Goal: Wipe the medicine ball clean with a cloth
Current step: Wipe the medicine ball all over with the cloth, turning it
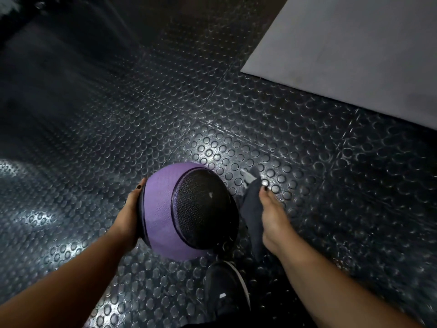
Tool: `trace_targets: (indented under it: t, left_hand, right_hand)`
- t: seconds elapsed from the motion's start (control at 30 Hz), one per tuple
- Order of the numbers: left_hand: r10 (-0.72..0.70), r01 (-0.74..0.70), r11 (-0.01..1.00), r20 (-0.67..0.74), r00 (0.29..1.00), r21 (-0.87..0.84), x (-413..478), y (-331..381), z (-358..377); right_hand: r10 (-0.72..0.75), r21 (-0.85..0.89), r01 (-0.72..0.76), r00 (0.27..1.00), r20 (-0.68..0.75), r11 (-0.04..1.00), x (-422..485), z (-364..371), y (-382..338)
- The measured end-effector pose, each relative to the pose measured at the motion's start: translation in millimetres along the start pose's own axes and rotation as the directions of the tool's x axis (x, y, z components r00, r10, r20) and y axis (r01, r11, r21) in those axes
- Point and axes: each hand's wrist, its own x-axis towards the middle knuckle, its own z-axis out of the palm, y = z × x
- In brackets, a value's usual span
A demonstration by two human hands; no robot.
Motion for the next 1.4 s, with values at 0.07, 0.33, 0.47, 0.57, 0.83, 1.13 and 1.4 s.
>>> trace_targets:
  t: [0.07,0.33,0.47,0.57,0.83,1.13,1.4]
  left_hand:
    - [-0.042,0.041,0.999,-0.029,0.999,-0.023,-0.7,-3.1,0.8]
    - [-0.051,0.050,0.999,-0.052,0.997,-0.022,-1.3,-13.3,1.2]
    - [0.015,-0.015,0.999,0.005,1.000,-0.042,-10.9,-14.1,13.7]
    - [0.050,-0.048,0.998,0.069,0.996,-0.029,-18.1,-13.4,34.1]
    - [0.082,-0.060,0.994,0.278,0.957,-0.089,-24.2,-2.6,105.6]
    - [-0.030,0.019,0.999,0.249,0.968,0.045,-19.5,-3.5,131.5]
    - [0.451,-0.687,0.618,0.543,0.708,0.383,-35.8,50.3,129.2]
  right_hand:
    - [0.066,-0.037,-0.064,0.996,0.057,0.997,9.6,22.6,10.2]
    - [0.244,-0.060,-0.237,0.951,0.191,0.970,35.4,43.7,32.5]
    - [0.194,0.033,-0.202,0.967,0.163,0.979,-2.1,36.9,23.1]
    - [0.128,0.079,-0.140,0.982,0.135,0.987,-22.4,14.3,10.4]
    - [-0.226,-0.154,0.220,0.974,-0.025,0.963,-25.1,-31.8,-68.5]
    - [-0.399,-0.390,0.374,0.917,0.018,0.841,-20.5,-36.0,-101.4]
    - [-0.409,-0.442,0.366,0.913,-0.002,0.819,-11.9,-33.9,-106.3]
